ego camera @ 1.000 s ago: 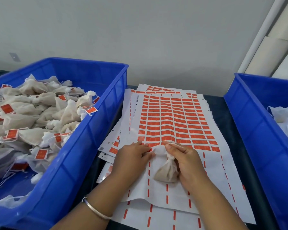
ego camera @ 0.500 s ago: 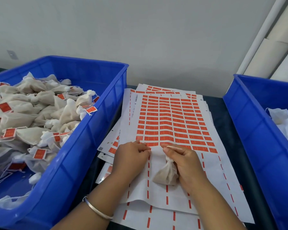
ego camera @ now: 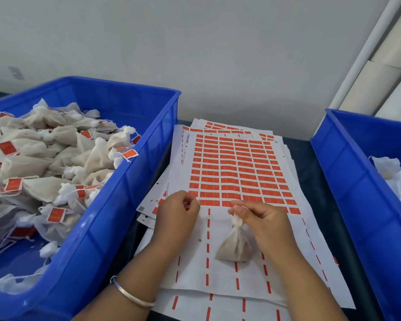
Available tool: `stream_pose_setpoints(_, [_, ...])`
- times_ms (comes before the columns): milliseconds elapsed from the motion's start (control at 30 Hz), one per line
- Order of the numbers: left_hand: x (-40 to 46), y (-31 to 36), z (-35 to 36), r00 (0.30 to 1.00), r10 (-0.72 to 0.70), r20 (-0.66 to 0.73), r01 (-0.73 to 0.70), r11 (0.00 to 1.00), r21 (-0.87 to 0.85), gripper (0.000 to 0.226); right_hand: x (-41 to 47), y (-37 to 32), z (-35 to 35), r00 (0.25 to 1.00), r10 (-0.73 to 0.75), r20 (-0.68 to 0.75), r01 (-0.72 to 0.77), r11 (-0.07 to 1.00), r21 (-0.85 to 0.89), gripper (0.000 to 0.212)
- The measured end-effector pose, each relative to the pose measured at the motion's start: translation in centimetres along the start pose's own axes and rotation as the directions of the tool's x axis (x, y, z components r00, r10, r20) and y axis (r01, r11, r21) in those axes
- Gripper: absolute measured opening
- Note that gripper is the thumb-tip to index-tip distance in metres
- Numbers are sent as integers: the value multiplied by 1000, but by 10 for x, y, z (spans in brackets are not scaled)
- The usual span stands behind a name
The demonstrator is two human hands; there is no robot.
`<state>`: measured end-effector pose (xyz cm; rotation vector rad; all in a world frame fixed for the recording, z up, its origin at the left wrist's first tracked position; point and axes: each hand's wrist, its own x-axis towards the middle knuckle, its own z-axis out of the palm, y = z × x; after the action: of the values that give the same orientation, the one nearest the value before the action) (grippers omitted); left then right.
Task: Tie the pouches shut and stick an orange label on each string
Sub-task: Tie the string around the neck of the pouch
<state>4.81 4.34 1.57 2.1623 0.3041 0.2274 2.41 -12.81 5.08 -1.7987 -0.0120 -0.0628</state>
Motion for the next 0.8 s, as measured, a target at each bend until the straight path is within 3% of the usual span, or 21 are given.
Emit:
stream_pose_setpoints(167, [7,5,-9,975,-180,-130,133,942,-307,16,-2,-18,-15,980,-182,80,196,953,-230,14])
stream_pose_setpoints(267, [4,18,-18,960,-215,-180,113,883,-455,15,0,-22,-22,964,-259,53,260,894,-364,15])
stream_pose_setpoints(400, [-12,48,-18,990,-141,13,122,806,-579,9,-2,-32,-31,957,-269,112,291,855,-429,12])
stream_pose_setpoints(567, [-33,83,3,956,-108,273,266,713,-649,17,-6,-43,-31,939,-215,269,318,840,-440,16])
stream_pose_setpoints(667, [-42,90,13,919,-107,380,349,671,-654,21,-7,-40,-32,946,-275,170,321,862,-391,15])
stream_pose_setpoints(800, [-48,86,20,892,-32,451,356,664,-658,26,-8,-34,-38,950,-311,14,299,899,-319,21])
